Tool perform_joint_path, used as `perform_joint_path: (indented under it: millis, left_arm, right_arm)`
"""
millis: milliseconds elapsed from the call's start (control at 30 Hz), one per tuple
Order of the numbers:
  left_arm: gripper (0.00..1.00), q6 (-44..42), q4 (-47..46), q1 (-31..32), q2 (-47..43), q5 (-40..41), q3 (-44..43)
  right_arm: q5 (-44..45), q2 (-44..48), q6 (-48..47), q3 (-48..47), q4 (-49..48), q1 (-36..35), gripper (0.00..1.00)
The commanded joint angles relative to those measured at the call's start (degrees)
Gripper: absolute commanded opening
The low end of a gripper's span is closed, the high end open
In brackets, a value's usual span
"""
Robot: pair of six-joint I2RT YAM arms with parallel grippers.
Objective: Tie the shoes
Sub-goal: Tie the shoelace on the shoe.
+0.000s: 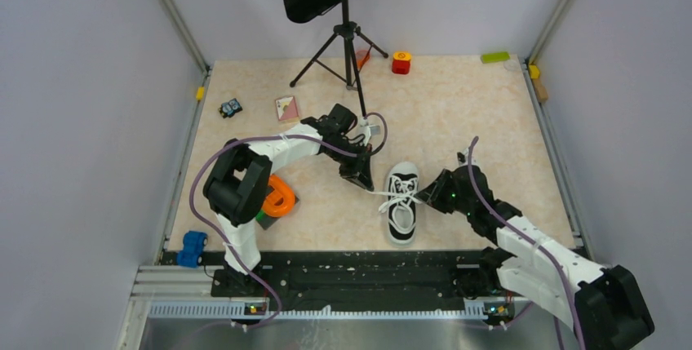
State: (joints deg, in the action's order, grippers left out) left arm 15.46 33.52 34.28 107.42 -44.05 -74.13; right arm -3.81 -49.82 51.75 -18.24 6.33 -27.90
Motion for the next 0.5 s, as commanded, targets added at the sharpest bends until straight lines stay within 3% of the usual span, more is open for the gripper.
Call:
perform_joint_path:
  millis: [0,133,467]
  left_arm:
    - [0.0,-0.4,-0.3,0.2,0.4,-0.5,0.1]
    - [0.0,-0.5,-0.2,0.2,0.4,-0.5,-0.2]
    - [0.0,-1.4,0.4,-0.5,-0.3,0.6,0.5]
  right_arm:
    - [0.6,1.5,0.2,0.3,-1.5,1.2,0.12]
    - [0.8,1.6,-0.1,0.1,-0.7,1.2,0.0]
    - [7.5,7.6,-0.3,0.1,6.7,1.3,0.0]
